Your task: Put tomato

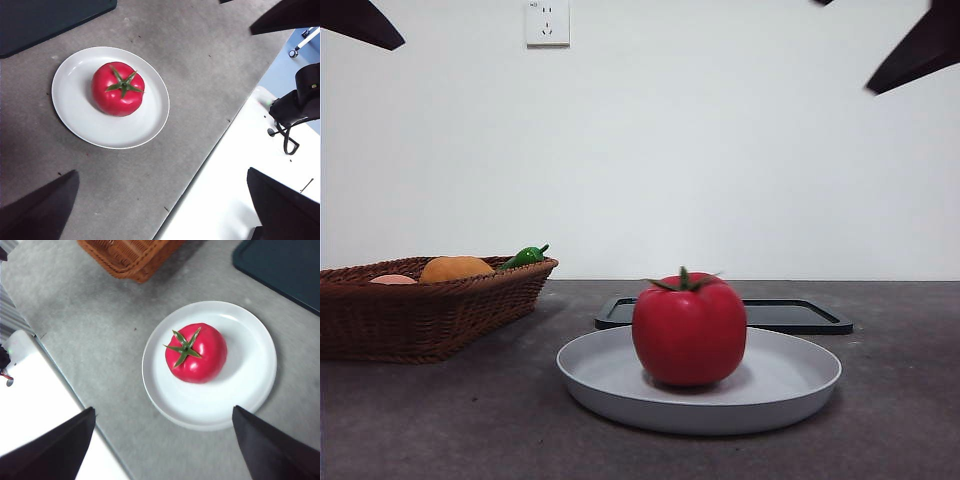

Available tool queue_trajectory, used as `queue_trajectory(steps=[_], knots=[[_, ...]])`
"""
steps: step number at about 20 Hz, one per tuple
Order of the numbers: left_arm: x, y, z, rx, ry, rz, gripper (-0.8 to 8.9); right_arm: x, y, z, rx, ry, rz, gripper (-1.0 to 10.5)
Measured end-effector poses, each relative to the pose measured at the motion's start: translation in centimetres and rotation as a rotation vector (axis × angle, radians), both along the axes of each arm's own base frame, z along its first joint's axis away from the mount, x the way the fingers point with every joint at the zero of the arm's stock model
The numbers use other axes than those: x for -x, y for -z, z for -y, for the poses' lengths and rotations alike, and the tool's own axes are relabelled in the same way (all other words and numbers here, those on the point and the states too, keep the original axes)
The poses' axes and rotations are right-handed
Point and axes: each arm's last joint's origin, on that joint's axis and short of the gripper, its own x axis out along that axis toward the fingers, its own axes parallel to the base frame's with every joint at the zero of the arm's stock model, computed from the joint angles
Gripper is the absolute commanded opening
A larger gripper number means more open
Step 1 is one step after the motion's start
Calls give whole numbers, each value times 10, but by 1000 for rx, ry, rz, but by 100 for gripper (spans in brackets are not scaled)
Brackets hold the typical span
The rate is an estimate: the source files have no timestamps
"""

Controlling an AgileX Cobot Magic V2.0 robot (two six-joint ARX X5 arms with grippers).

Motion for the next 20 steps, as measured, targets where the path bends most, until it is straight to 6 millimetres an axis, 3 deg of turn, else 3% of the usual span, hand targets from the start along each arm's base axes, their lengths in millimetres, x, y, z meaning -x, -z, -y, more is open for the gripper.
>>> queue_trajectory(steps=[11,20], knots=[[0,0,0,0,0,0,553,-60,54,-57,139,-19,0,491],[0,0,0,0,0,1,553,-75,88,-89,225,-40,3,498]])
